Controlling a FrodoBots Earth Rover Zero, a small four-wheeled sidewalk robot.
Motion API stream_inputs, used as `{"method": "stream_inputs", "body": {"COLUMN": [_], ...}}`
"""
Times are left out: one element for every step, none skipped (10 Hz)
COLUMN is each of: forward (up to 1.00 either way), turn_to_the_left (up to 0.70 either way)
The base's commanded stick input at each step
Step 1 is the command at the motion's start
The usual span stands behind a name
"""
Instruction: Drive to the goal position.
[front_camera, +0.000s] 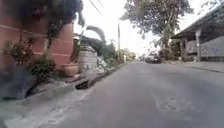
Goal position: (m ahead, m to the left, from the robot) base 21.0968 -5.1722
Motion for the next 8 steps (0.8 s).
{"method": "stream_inputs", "body": {"forward": [0.85, 0.85, 0.85, 1.0, 1.0, 1.0, 1.0, 1.0], "turn_to_the_left": [0.0, -0.04, -0.33, 0.01, 0.01, 0.01, -0.28, -0.04]}}
